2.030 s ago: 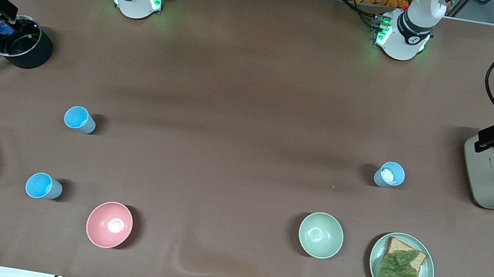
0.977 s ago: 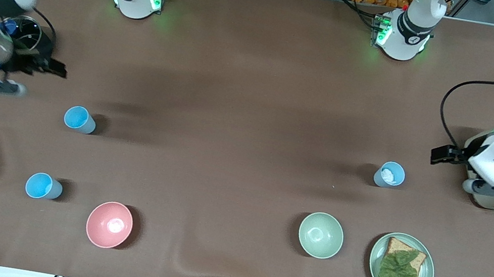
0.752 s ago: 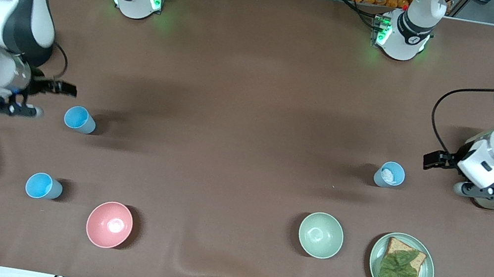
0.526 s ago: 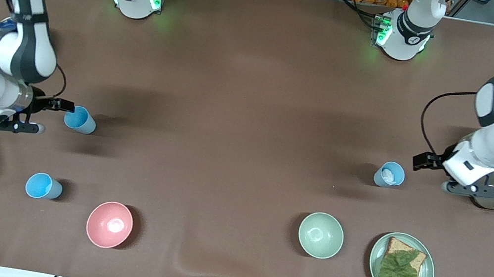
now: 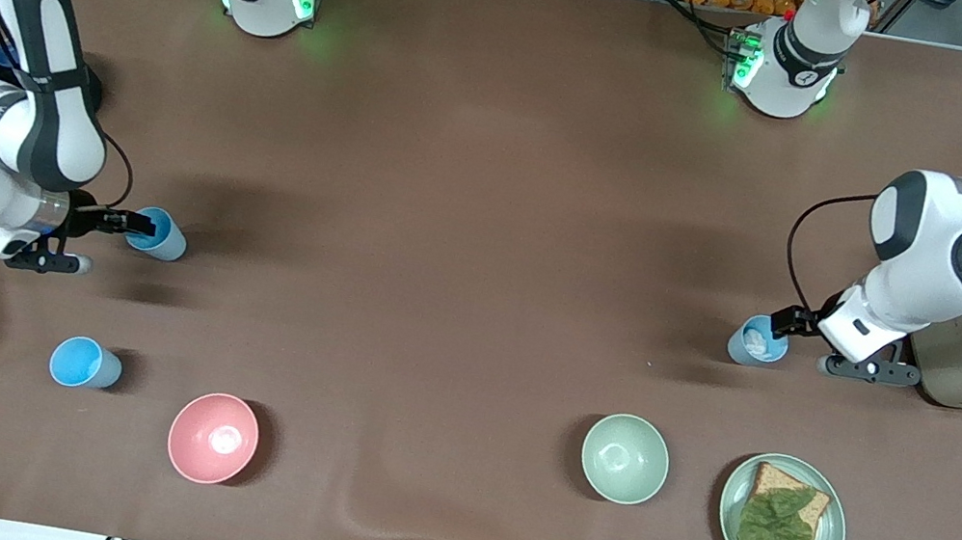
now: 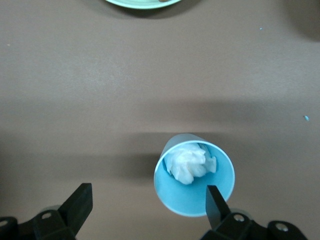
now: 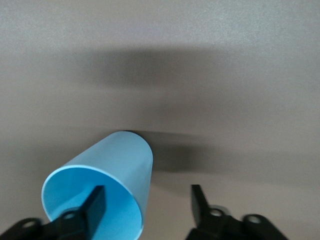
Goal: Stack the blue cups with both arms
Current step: 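Close the right gripper and the left gripper around the blue cups, then carry the cup mid-table with the left gripper while the right gripper lifts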
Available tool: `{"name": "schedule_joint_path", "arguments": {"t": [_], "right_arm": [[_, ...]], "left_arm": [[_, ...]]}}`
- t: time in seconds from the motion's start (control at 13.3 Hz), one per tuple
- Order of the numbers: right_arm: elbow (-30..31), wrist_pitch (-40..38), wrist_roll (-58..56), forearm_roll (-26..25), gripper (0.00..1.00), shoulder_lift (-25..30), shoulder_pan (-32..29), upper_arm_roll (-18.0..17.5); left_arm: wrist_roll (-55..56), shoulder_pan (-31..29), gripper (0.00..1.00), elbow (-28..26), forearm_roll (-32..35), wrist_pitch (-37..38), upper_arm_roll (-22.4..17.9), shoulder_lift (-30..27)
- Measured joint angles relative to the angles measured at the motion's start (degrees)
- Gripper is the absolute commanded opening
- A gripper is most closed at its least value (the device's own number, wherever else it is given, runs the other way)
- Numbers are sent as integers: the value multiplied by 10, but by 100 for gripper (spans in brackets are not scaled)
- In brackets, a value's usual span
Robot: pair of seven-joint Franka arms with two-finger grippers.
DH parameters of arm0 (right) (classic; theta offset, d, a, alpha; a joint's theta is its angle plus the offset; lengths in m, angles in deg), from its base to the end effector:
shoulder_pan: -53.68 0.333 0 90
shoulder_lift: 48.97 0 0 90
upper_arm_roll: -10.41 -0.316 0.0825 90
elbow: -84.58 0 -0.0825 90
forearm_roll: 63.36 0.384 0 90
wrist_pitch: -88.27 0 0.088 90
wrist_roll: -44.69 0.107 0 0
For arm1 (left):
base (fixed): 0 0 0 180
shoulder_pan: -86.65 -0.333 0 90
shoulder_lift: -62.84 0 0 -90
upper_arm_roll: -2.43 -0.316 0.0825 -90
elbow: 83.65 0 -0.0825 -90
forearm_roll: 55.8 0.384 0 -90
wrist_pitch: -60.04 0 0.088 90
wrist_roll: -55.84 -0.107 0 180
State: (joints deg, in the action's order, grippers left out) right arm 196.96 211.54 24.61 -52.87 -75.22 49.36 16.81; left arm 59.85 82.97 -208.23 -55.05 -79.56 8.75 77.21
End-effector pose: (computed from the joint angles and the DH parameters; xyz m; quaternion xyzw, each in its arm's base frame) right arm 0.5781 -0.1006 0.2215 -0.9902 -0.0235 0.1142 0.0771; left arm 0.5615 -0.0254 0.2781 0.9999 0.0088 0.0059 0.0097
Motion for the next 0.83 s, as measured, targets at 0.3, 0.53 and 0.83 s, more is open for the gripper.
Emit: {"name": "schedule_joint_path", "arguments": {"t": [0.3,0.53,0.83], "right_arm": [[-1,0,-22,0,0,0,-1,1],[-2,-1,-53,1,0,0,-4,2],[-40,-81,-55,4,0,2,-4,2]], "left_arm": [[0,0,35,0,0,-16,0,27],[0,0,1,0,0,-18,0,33],[0,0,0,1,0,-19,2,37]]}}
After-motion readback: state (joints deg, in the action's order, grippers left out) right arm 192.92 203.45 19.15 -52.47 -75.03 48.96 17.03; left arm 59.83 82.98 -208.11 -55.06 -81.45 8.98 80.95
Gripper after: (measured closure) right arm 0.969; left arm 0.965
